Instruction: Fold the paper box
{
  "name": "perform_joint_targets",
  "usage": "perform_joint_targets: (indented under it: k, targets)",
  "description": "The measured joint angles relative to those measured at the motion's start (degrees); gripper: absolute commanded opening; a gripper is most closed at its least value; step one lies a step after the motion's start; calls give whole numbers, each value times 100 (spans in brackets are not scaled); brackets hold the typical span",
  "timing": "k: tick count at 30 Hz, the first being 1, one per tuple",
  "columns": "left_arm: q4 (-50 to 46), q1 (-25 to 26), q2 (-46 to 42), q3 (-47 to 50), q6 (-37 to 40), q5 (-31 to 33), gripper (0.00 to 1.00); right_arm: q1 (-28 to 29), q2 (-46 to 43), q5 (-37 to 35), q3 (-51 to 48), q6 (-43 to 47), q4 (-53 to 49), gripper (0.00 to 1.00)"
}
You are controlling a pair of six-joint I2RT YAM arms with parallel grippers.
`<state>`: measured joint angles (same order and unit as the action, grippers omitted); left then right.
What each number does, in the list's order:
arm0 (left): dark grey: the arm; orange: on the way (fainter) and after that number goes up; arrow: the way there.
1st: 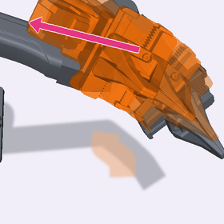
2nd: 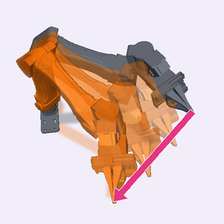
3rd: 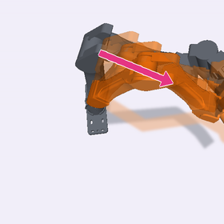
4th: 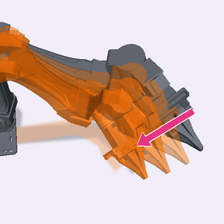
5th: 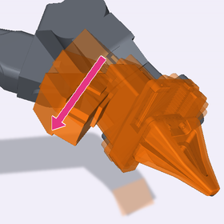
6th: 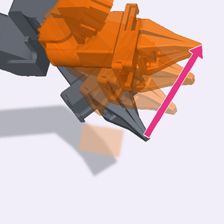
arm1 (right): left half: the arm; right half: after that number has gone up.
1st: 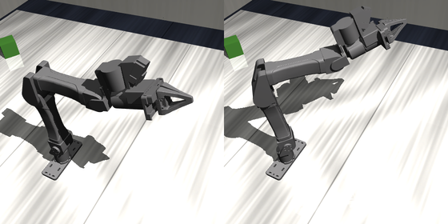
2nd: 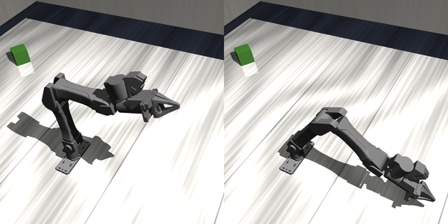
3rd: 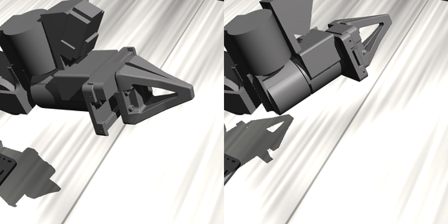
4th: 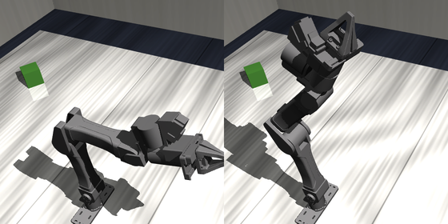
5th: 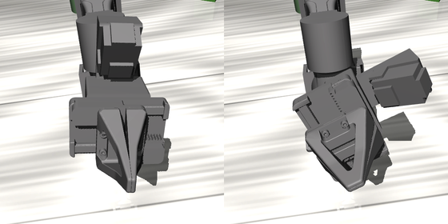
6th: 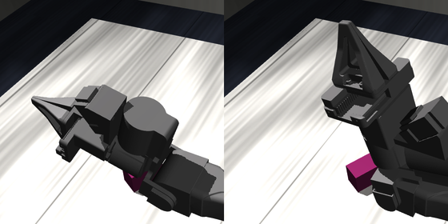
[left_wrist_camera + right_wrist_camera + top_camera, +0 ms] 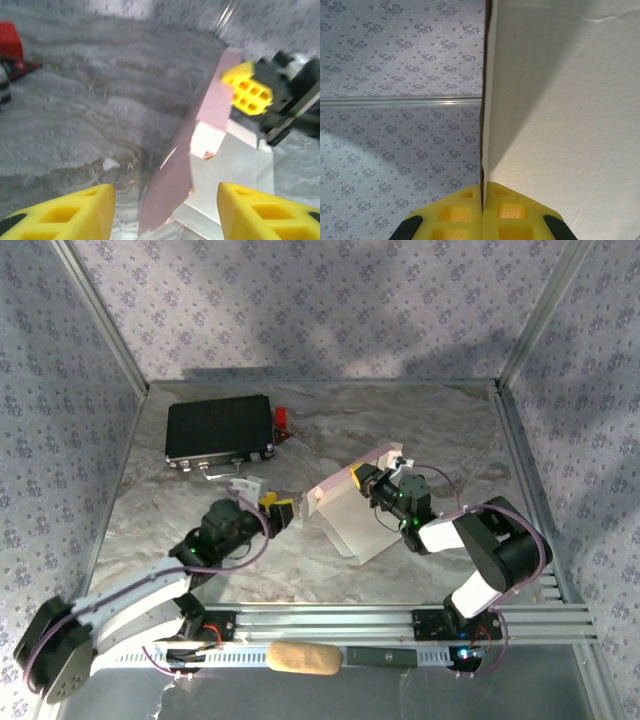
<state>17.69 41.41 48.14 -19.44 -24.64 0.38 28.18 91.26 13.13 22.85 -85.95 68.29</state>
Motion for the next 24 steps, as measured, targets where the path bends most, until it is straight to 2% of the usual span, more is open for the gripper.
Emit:
perform_joint_targets:
  k: [2, 5, 8, 11, 16, 24]
  targets:
    - [-225, -431, -72, -125, 31, -295, 46, -13, 4, 22, 2, 0, 0, 0]
    - [-229, -970, 549, -238, 92, -686, 41, -20, 35, 37, 35, 0, -2, 0]
    - [-164, -1001, 1565, -254, 146, -1029, 39, -20, 44, 42, 76, 0, -44, 0]
    - [-111, -776, 2354, -284, 170, -1165, 37, -20, 44, 42, 92, 0, -72, 0]
    - [326, -227, 3195, -610, 162, -1152, 37, -20, 44, 42, 103, 0, -87, 0]
    - [955, 538, 3604, -826, 164, -671, 37, -17, 63, 46, 109, -11, -83, 0]
